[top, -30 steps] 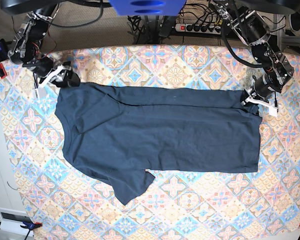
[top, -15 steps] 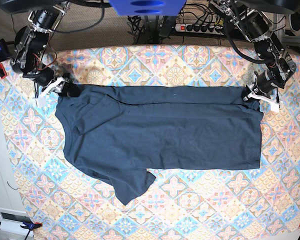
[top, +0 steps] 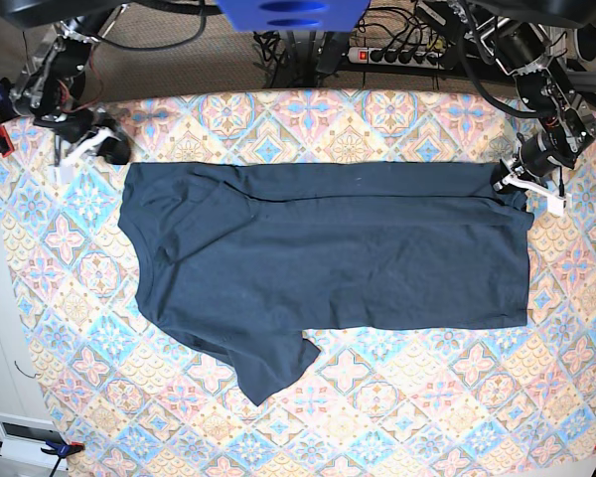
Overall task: Layout the t-shirt on the table in an organized manner, then fold the t-shirt properly
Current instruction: 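Regrasp the shirt edge with both grippers and pull it outward, then pull the shirt edge with both grippers apart to smooth it flat, then release the edge and grasp the shirt's opposite hem with both grippers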
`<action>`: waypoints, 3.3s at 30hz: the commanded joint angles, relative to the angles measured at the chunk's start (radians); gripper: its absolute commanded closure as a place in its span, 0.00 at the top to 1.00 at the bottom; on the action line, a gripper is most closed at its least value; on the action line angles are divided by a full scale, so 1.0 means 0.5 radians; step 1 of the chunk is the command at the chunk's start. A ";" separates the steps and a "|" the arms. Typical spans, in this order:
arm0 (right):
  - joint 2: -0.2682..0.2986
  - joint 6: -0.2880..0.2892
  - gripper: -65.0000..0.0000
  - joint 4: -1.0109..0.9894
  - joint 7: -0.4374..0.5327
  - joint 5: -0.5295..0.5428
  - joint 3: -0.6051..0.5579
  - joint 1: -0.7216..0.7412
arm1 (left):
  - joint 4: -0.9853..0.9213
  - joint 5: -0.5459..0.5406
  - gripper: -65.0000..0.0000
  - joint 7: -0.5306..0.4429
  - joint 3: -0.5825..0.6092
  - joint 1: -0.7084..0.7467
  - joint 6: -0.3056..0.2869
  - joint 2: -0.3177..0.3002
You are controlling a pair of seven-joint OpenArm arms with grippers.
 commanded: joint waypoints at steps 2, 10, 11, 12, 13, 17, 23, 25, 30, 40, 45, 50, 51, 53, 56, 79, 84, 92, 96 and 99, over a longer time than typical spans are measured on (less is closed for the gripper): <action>0.023 0.012 0.26 0.044 0.037 0.056 0.011 0.005 | 0.023 0.053 0.00 0.013 -0.010 0.004 0.015 -0.030; 0.023 0.012 0.49 0.038 0.021 0.056 -0.004 0.005 | 0.023 0.053 0.00 0.013 -0.010 0.004 0.015 -0.036; 0.023 0.012 0.49 0.035 0.021 0.056 -0.007 0.008 | 0.023 0.053 0.00 0.013 -0.010 0.004 0.015 -0.036; 0.023 0.012 0.49 0.035 0.015 0.056 -0.010 0.011 | 0.023 0.053 0.00 0.013 -0.010 0.004 0.015 -0.036; 0.023 0.012 0.49 0.041 0.015 0.056 -0.025 0.011 | 0.023 0.053 0.00 0.013 -0.010 0.004 0.015 -0.036; 0.023 0.012 0.49 0.025 0.034 0.056 -0.142 0.021 | 0.023 0.053 0.00 0.013 -0.010 0.004 0.015 -0.039; 0.020 0.012 0.49 0.025 0.037 0.056 -0.213 0.085 | 0.023 0.053 0.00 0.019 -0.010 0.004 0.012 -0.039; 0.017 0.012 0.49 0.022 0.037 0.056 -0.225 0.100 | 0.023 0.053 0.00 0.019 -0.010 0.004 0.012 -0.039; 0.017 0.012 0.17 0.022 0.037 0.056 -0.256 0.116 | 0.023 0.053 0.00 0.022 -0.010 0.007 0.012 -0.039; 0.020 0.012 0.02 0.047 0.015 0.234 -0.219 -0.053 | 0.122 0.053 0.00 0.025 -0.007 0.148 0.012 -0.042; 0.020 0.012 0.02 0.145 0.012 0.354 -0.194 -0.277 | 0.324 0.053 0.00 0.025 -0.001 0.314 0.012 -0.042; 0.020 0.012 0.02 0.415 0.012 0.357 -0.194 -0.467 | 0.343 0.053 0.00 0.025 -0.001 0.412 0.012 -0.049; 0.020 0.012 0.02 0.461 0.012 0.357 -0.194 -0.504 | 0.343 0.053 0.00 0.025 -0.001 0.436 0.012 -0.067; 0.020 0.012 0.02 0.538 0.012 0.357 -0.197 -0.547 | 0.343 0.053 0.00 0.025 -0.001 0.464 0.012 -0.067; 0.020 0.012 0.02 0.584 0.012 0.357 -0.197 -0.587 | 0.343 0.053 0.00 0.025 -0.001 0.470 0.012 -0.070; 0.020 0.012 0.38 0.734 0.012 0.357 0.168 -0.630 | 0.689 0.050 0.64 0.166 -0.519 0.550 0.012 -0.085; 0.038 0.012 0.38 0.734 0.006 0.354 0.159 -0.458 | 0.662 0.062 0.64 0.166 -0.565 0.311 0.012 -0.165; 0.109 0.012 0.38 0.728 -0.092 0.007 -0.127 0.027 | 0.238 0.086 0.64 0.108 -0.277 -0.134 0.021 -0.371; 0.109 0.012 0.38 0.719 -0.080 -0.229 -0.311 0.214 | 0.076 0.258 0.64 -0.012 -0.166 -0.340 0.021 -0.401; 0.103 0.012 0.38 0.716 -0.080 -0.373 -0.449 0.371 | 0.008 0.387 0.64 -0.107 -0.019 -0.460 0.021 -0.405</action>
